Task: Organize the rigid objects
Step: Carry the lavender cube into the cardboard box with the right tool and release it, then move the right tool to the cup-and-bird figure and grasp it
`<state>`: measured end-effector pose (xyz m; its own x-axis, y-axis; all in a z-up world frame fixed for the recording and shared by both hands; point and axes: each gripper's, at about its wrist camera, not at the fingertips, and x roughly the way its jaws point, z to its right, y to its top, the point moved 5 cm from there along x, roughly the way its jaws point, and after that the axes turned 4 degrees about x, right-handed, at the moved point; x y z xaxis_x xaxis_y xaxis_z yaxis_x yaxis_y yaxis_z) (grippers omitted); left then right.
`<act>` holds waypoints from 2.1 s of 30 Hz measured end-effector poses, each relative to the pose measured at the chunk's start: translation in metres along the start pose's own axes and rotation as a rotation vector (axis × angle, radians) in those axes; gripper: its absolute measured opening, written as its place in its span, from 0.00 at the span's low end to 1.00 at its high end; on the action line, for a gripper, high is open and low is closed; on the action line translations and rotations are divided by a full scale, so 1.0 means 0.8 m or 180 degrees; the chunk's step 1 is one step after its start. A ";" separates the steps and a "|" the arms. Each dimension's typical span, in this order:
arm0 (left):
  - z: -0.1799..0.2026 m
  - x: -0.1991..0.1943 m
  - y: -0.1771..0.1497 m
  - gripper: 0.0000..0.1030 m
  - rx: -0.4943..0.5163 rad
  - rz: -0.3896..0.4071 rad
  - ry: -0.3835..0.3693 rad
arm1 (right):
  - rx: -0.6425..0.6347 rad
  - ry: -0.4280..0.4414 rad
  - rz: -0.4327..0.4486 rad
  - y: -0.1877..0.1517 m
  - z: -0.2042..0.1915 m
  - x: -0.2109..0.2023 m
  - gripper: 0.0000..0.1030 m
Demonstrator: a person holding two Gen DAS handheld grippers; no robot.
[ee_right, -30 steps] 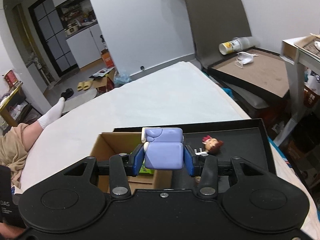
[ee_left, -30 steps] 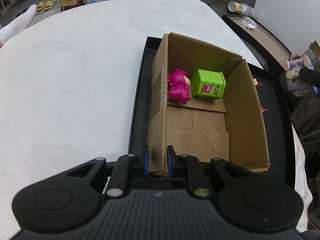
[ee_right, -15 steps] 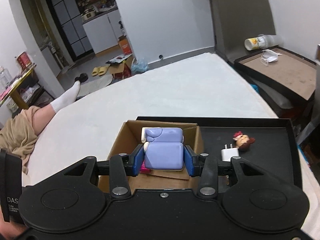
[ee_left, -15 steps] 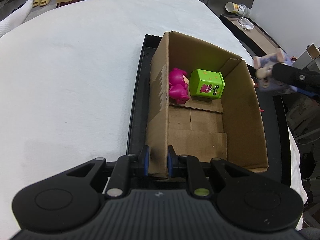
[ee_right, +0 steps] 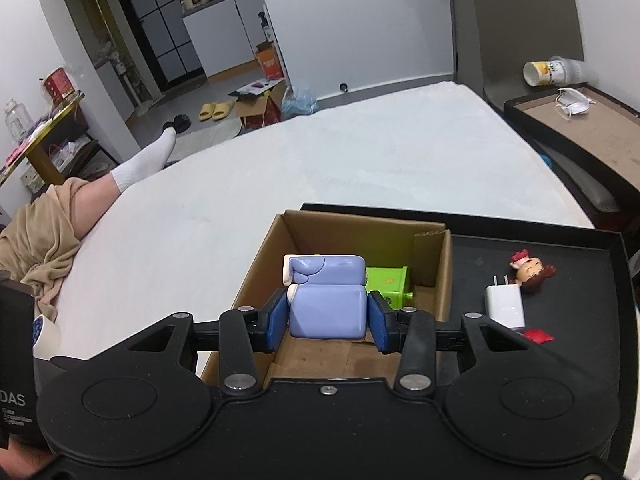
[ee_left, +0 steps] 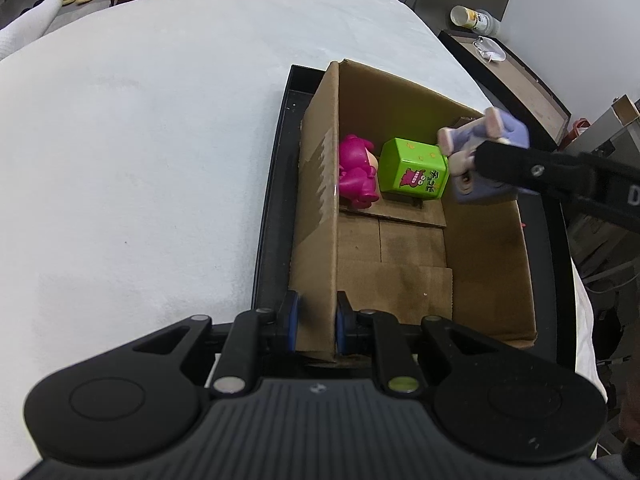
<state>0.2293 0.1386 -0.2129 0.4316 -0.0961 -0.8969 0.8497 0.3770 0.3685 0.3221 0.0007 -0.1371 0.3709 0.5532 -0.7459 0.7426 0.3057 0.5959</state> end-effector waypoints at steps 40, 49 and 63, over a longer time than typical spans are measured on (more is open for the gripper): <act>0.001 0.002 0.004 0.17 -0.0087 -0.0027 0.0000 | 0.0397 0.0323 -0.0486 -0.034 -0.017 0.048 0.44; 0.007 -0.010 0.005 0.16 -0.0058 0.0069 0.0085 | 0.0313 0.0339 -0.0312 -0.017 -0.009 0.006 0.44; 0.009 -0.014 0.004 0.16 -0.0045 0.0098 0.0157 | 0.0480 0.0121 -0.0072 -0.011 0.038 -0.031 0.44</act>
<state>0.2292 0.1344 -0.2002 0.4419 -0.0388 -0.8962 0.8317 0.3921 0.3931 0.3235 -0.0394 -0.1327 0.3340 0.5772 -0.7452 0.8268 0.2001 0.5256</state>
